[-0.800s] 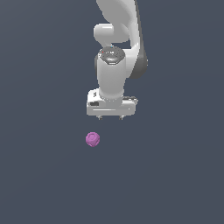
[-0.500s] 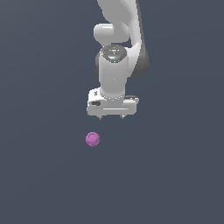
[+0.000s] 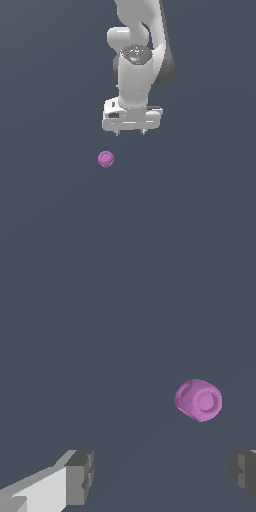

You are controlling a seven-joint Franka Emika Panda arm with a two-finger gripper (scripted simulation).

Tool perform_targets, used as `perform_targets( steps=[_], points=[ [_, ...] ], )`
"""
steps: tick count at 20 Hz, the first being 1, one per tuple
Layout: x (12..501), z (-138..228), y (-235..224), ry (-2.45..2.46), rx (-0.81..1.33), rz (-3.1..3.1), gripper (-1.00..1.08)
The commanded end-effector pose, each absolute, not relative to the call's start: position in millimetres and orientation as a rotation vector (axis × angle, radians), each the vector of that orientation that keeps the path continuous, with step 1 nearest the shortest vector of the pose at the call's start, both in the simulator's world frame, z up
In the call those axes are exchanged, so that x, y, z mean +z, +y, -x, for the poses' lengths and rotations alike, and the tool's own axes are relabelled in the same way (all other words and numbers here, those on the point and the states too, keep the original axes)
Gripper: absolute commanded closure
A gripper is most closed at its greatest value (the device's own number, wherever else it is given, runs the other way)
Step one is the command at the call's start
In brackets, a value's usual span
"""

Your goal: Pick up the object and move it to a goal position.

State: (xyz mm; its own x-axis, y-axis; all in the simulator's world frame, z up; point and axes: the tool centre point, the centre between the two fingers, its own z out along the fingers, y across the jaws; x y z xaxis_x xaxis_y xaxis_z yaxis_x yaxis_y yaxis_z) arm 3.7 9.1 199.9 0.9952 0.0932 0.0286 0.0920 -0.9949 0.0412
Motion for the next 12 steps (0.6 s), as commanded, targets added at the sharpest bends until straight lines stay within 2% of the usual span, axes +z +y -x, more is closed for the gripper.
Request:
perform_targets(
  steps=[1, 12],
  points=[
    [196, -5, 5, 0.114, 0.044, -3.102, -0.92],
    [152, -23, -40, -0.296, 0.024, -3.117, -0.92]
  ],
)
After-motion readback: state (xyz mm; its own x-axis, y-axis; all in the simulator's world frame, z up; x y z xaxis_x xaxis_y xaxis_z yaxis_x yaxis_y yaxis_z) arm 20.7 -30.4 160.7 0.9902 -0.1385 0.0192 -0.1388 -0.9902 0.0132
